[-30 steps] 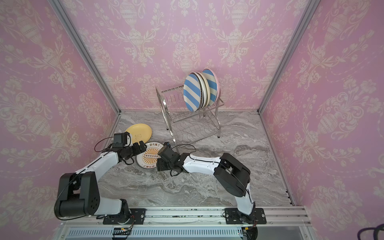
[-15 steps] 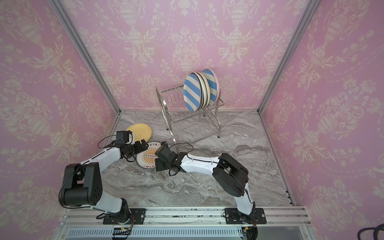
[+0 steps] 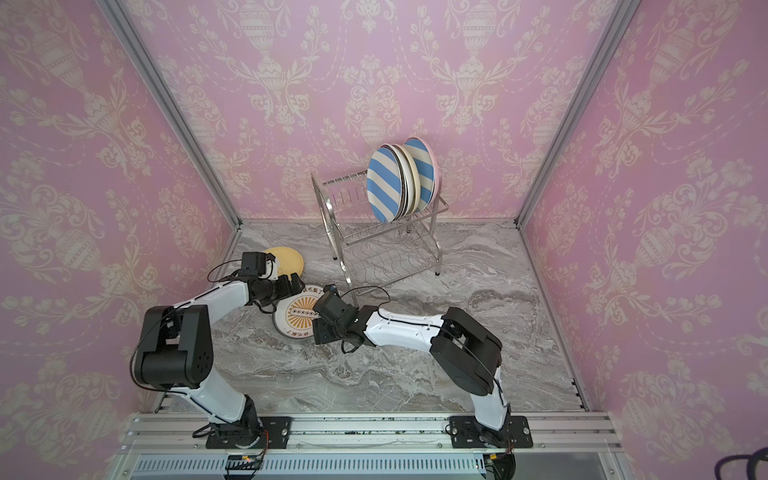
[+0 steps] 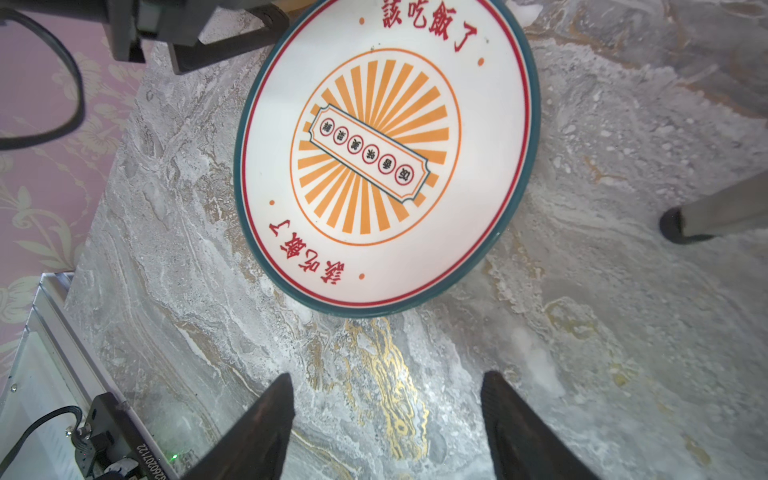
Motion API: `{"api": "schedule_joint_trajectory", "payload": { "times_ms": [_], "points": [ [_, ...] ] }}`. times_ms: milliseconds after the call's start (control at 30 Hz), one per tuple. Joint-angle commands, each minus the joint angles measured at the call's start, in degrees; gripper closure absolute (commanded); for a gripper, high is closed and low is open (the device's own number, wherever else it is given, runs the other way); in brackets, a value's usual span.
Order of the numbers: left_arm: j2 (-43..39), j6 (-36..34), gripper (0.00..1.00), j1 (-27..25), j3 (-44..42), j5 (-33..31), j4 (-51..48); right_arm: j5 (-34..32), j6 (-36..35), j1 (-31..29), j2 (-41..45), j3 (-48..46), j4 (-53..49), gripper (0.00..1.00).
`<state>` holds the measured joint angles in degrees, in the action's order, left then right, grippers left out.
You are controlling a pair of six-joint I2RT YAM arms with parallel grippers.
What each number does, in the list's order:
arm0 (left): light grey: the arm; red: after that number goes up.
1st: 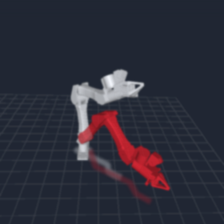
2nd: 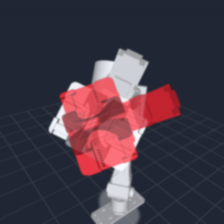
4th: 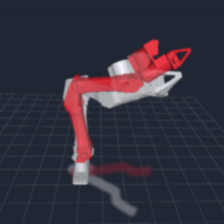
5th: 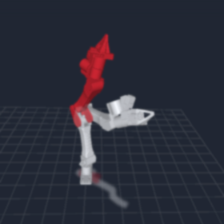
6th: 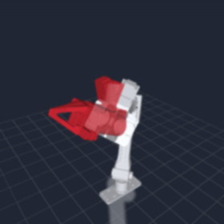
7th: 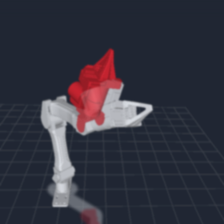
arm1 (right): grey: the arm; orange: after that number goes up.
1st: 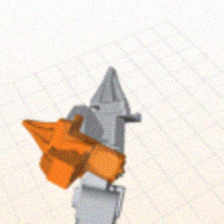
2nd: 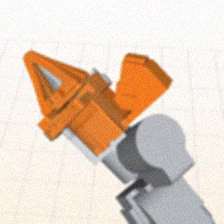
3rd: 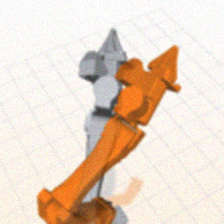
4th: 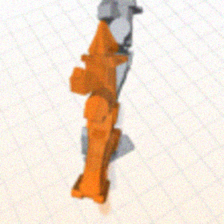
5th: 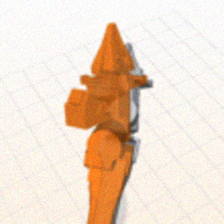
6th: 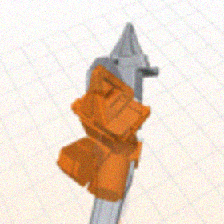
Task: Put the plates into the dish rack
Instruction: 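Lower both grippers onto opposite rims of the sunburst plate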
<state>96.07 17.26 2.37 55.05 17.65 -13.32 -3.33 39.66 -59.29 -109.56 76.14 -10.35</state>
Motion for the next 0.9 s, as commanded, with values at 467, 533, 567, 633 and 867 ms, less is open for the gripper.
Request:
{"api": "schedule_joint_trajectory", "payload": {
  "times_ms": [467, 533, 567, 633, 867],
  "points": [
    [4.5, -8.3, 0.01, -6.2, 3.8, 7.0, -4.6, 4.6, -5.1, -0.7, 6.3, -6.5, 1.9, 0.26],
    [3.2, -7.4, 0.01, -6.9, 2.0, 7.8, -4.1, 5.8, -4.5, -0.8, 8.0, -8.4, 3.4, 0.26],
    [2.5, -7.0, 0.01, -7.3, 1.2, 8.2, -3.9, 6.2, -4.3, -0.8, 8.9, -11.2, 4.0, 0.26],
    [0.7, -5.5, 0.01, -8.5, -1.3, 9.1, -2.7, 6.5, -3.2, -0.9, 10.9, -14.0, 5.1, 0.26],
    [-4.5, -3.1, 0.01, -11.6, -6.7, 8.4, -2.6, 4.4, 2.4, -0.8, 17.5, -21.9, 6.8, 0.25]
  ]
}}
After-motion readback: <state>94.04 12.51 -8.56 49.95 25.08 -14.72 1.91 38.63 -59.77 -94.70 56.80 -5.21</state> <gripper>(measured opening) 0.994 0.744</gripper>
